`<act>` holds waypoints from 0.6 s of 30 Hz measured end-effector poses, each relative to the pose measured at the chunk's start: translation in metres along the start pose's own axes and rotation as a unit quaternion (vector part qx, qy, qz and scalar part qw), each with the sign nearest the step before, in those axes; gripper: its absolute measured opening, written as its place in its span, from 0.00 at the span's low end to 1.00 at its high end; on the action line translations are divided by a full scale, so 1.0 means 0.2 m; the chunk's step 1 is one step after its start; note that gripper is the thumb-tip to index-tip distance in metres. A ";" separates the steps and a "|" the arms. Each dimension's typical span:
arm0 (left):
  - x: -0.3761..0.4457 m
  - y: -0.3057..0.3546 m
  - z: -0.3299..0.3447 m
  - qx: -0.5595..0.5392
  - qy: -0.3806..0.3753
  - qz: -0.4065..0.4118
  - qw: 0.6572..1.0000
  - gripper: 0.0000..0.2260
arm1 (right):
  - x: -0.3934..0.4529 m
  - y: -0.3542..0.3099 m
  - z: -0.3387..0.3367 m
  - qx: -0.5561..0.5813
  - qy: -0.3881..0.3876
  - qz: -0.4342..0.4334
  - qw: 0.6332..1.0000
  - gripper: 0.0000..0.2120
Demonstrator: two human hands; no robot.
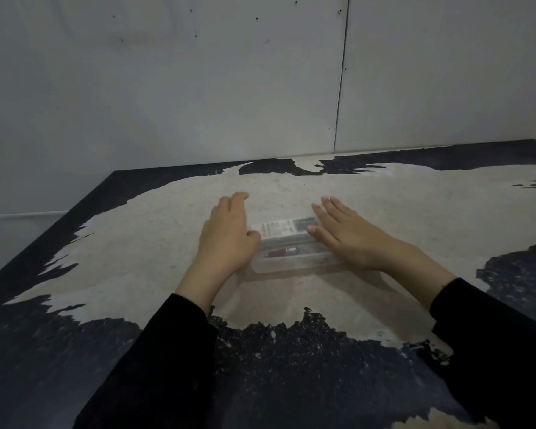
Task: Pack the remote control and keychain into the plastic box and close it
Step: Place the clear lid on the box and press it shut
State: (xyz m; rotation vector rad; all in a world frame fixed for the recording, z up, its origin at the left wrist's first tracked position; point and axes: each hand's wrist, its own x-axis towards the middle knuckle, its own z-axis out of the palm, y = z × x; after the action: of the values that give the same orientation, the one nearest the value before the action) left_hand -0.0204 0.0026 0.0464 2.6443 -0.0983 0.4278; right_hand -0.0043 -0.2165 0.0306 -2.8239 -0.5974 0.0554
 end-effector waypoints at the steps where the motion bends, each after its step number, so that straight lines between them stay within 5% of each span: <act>1: 0.01 0.03 0.02 -0.002 0.028 0.037 0.999 0.25 | 0.00 0.00 0.00 -0.006 0.004 0.002 1.000 0.42; 7: 0.06 0.06 0.17 0.092 -0.109 0.081 0.986 0.29 | 0.01 -0.02 -0.02 -0.013 0.006 0.003 1.000 0.33; 14: 0.06 0.07 0.16 0.071 -0.092 0.094 0.989 0.29 | 0.11 -0.09 -0.05 -0.045 0.056 0.023 0.997 0.30; 18: 0.07 0.07 0.15 -0.012 -0.061 0.090 0.994 0.24 | 0.15 -0.07 0.00 -0.052 0.018 -0.016 0.998 0.29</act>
State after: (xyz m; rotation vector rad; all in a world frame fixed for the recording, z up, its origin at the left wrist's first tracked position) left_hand -0.0013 -0.0223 0.0312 2.6468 -0.3802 0.3212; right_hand 0.0180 -0.1925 0.0349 -2.9083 -0.6563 -0.0343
